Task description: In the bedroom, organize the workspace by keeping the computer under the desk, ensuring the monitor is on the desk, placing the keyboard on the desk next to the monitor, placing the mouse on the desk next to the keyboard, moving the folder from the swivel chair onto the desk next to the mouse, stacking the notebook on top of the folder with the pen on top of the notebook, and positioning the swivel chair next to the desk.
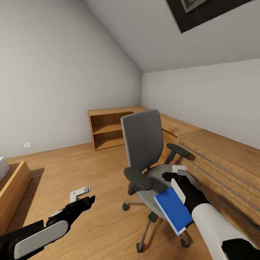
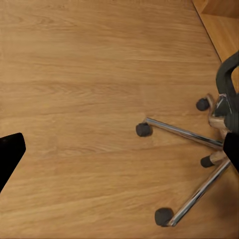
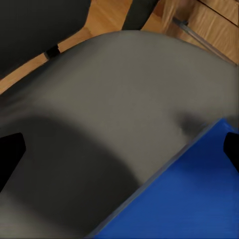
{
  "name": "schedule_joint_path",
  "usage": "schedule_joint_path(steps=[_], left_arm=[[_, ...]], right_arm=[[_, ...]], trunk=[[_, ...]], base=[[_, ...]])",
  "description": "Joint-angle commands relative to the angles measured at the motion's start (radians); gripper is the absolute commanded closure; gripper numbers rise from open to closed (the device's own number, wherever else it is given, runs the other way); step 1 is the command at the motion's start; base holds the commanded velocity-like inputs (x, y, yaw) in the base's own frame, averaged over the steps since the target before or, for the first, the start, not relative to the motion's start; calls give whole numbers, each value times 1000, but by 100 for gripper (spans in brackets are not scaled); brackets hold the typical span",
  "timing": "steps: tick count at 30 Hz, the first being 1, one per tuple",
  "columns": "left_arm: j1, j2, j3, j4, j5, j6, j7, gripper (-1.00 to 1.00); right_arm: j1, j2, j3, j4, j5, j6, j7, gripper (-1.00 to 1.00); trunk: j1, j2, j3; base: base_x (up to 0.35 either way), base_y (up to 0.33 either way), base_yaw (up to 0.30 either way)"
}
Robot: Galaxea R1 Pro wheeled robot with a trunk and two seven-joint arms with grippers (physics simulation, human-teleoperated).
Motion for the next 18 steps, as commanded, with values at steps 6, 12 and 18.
schedule_joint_path(steps=[6, 12, 18], left_arm=[[-2, 1, -3, -2, 7, -10, 2, -100], [-2, 1, -3, -2, 8, -10, 1, -100], [-2, 1, -4, -2, 8, -10, -5, -100]], right_arm=[[120, -4, 6, -259, -12, 62, -53, -100], [243, -4, 5, -499, -13, 88, -114, -100], [329, -3, 3, -667, -12, 92, -127, -100]], trunk=[[-23, 42, 18], [-31, 56, 24], [-31, 56, 24]], base=[[0, 0, 0], [0, 0, 0], [0, 0, 0]])
